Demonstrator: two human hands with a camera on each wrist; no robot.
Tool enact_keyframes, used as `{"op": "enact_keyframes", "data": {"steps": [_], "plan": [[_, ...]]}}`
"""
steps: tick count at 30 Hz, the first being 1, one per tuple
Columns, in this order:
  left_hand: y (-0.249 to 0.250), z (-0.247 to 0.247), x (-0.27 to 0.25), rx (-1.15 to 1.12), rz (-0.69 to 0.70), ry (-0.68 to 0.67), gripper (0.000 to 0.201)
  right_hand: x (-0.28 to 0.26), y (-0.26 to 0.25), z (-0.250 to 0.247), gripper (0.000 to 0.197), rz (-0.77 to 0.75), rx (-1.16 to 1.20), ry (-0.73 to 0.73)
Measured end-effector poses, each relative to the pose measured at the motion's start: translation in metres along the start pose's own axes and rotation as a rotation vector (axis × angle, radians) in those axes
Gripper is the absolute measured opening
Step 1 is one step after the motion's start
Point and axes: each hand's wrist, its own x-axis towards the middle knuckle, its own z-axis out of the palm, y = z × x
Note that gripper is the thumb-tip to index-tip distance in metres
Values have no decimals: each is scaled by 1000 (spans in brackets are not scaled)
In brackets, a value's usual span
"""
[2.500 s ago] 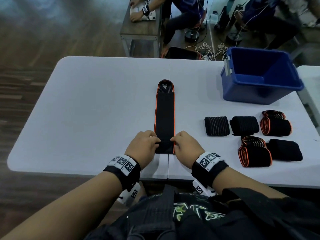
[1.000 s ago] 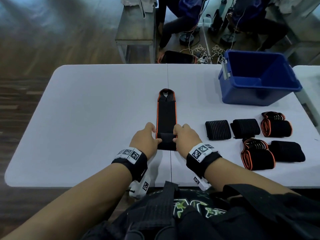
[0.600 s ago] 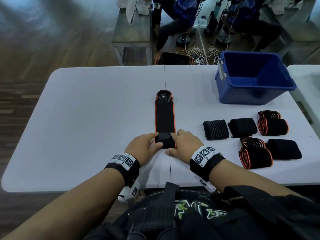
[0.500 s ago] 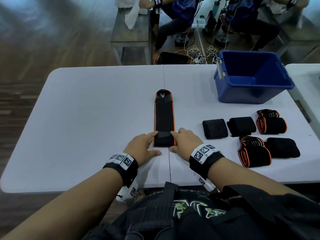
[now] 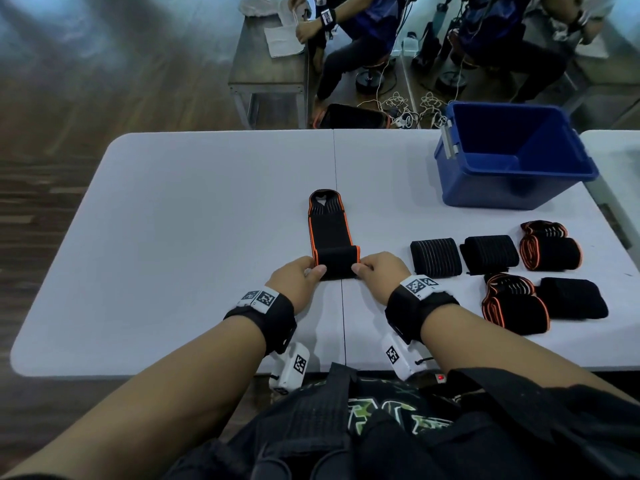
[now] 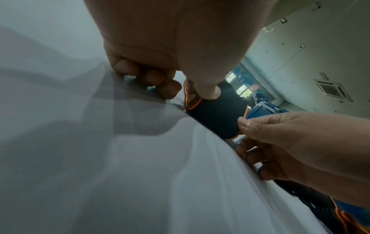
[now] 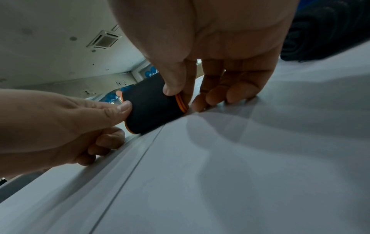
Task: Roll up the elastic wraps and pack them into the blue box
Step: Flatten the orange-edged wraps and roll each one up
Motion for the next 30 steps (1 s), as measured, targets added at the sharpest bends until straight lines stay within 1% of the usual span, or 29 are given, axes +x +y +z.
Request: {"op": "enact_keyframes", "data": {"steps": [3,5,10,13,15,17,18,19,20,21,22,23,24,25,27,28,30], "plan": [[4,1,4,41,-41,-10,40,3,-4,-2,40,37,-49,-41],[8,-1,7,58,-68,-46,43,5,-5,-1,42,64,-98,-70],[18,-9,6,98,-125,-126,43,5,-14,-3,47,113,-168,-131],[21,-12,4,92,-162,-134,44,2,-15,-3,48,125,-188,-153],[19,-12,2,103,-174,-100,46,4,-16,-2,45,141,-182,-149],[15,-11,0,75,-167,-7,40,7,-21,-3,41,190,-177,-180],[13,-11,-2,45,-159,51,41,8,-23,-2,42,222,-193,-197],[12,-12,-3,43,-135,104,48,8,-24,-2,45,248,-215,-178],[10,-12,-4,79,-91,142,55,7,-22,0,42,236,-197,-118],[10,-12,-4,138,-38,168,59,5,-19,0,36,192,-138,-36],[11,-10,-5,206,19,183,59,1,-17,0,30,127,-78,41],[14,-9,-5,274,73,187,54,-4,-14,1,28,59,-58,95],[16,-8,-5,330,119,182,48,-7,-12,1,27,-20,-98,120],[18,-7,-5,372,150,170,43,-8,-10,3,27,-96,-192,127],[18,-6,-4,435,159,145,38,-8,-13,5,27,-240,-391,128],[17,-6,-4,460,151,131,39,-8,-15,7,27,-284,-451,122],[13,-5,-6,501,131,116,44,-8,-15,9,28,-298,-513,87]]}}
